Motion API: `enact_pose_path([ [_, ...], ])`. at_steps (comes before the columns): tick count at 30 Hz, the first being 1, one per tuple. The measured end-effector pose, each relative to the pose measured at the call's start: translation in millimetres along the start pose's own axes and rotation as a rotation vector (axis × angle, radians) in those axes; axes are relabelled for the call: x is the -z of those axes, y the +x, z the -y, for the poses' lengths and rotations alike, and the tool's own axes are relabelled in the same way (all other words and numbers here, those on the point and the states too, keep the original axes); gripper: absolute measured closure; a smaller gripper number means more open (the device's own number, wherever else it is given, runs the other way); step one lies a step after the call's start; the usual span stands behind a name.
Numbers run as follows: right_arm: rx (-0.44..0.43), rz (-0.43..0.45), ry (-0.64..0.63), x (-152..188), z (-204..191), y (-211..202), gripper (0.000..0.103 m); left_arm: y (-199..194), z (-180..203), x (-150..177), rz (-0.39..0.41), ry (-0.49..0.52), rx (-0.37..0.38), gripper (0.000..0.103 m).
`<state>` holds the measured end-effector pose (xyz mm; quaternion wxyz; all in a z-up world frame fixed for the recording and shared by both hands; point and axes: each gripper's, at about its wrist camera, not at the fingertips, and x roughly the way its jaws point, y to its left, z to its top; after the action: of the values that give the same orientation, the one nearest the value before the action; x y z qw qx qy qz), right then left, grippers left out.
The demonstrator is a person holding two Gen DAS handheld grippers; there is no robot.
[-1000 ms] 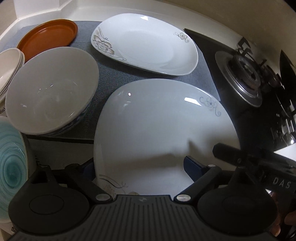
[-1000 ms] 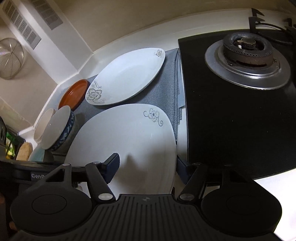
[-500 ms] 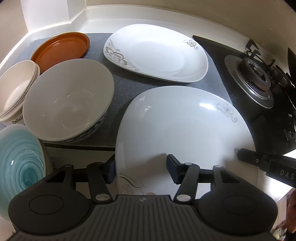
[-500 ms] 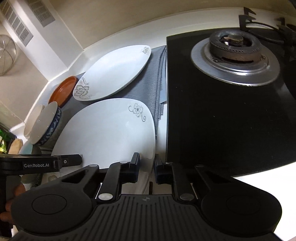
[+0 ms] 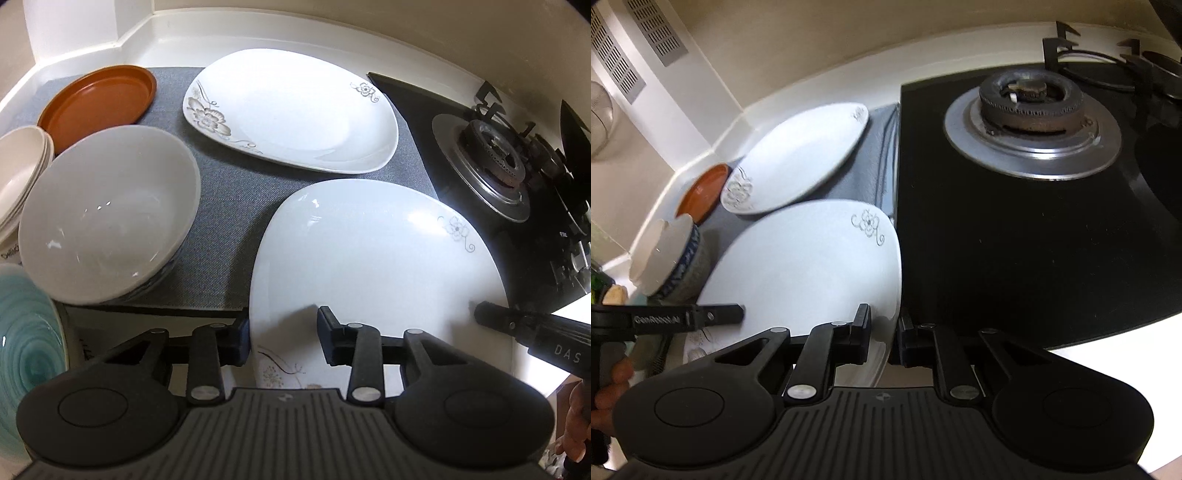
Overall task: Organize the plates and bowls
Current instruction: 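Lift the white plate with both tools and carry it toward the other white plate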
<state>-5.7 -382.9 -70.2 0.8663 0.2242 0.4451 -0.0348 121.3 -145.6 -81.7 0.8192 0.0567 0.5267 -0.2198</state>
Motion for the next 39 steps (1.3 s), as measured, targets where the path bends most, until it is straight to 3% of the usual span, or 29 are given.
enact_pose_path([
  [7,0.016,0.006,-0.018,-3.7,-1.5,4.2,0.086,4.5,2.7,-8.7,-0.02,0.034,-0.008,0.062],
  [18,0.045,0.031,-0.062,-6.6,-8.7,-11.5,0.086,1.8,2.3,-13.3,-0.016,0.096,-0.001,0.077],
  [29,0.055,0.028,-0.042,-13.1,-2.6,-9.2,0.087,2.2,3.7,-10.2,0.0,0.121,0.019,0.077],
  [32,0.052,0.029,-0.04,-13.3,-2.5,-9.0,0.087,4.2,5.0,-9.8,-0.011,0.135,0.032,0.071],
  [36,0.05,0.026,-0.038,-14.3,-2.3,-8.5,0.087,11.6,10.0,-8.2,-0.025,0.15,0.06,0.052],
  [39,0.051,0.024,-0.033,-14.5,-1.8,-7.9,0.087,12.5,12.9,-8.8,-0.015,0.154,0.049,0.053],
])
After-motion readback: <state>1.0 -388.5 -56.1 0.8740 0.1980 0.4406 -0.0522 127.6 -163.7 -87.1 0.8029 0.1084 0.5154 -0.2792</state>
